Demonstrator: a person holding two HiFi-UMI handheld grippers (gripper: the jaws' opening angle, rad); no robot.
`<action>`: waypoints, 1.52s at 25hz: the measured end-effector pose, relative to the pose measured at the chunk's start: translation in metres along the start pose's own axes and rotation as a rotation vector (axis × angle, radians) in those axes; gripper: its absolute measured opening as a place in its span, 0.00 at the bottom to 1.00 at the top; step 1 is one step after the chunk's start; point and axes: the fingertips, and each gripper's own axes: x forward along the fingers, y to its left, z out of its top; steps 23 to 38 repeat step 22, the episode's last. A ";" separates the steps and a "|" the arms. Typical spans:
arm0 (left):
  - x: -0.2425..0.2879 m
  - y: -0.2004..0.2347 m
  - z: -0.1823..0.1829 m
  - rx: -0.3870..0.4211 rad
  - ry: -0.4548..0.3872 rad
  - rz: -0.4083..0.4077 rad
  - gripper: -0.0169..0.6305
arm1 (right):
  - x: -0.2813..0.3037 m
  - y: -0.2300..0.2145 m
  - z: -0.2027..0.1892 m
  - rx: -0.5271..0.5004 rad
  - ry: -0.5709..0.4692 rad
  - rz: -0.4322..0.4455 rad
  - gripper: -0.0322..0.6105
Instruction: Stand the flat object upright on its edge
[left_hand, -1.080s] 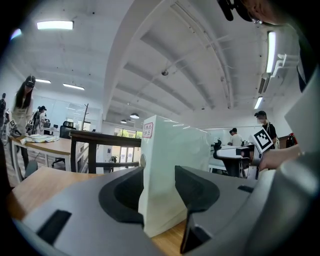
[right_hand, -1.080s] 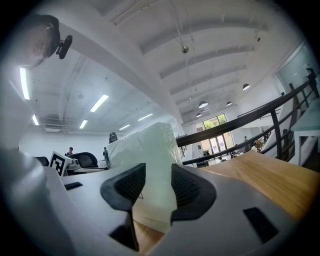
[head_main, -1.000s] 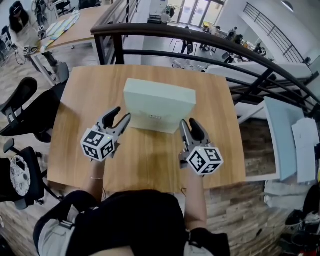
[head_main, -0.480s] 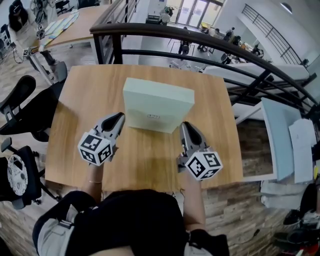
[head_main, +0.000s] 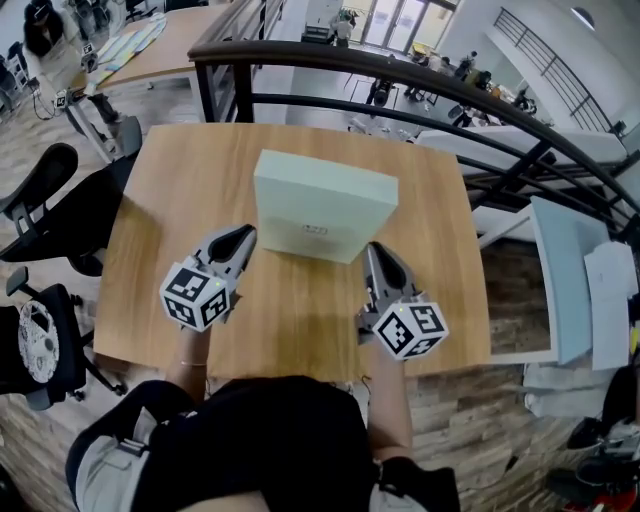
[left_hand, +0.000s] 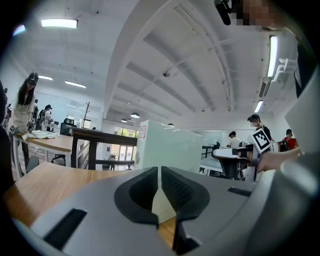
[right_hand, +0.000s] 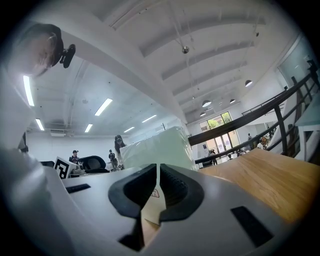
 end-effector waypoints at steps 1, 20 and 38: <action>0.000 0.001 0.000 -0.001 0.002 0.000 0.08 | 0.001 0.001 -0.001 0.002 0.003 0.003 0.11; 0.008 -0.001 -0.005 -0.001 0.021 -0.018 0.08 | -0.003 -0.004 -0.001 -0.014 0.021 -0.023 0.11; 0.008 -0.001 -0.006 0.000 0.025 -0.017 0.08 | -0.003 -0.004 -0.001 -0.012 0.023 -0.024 0.11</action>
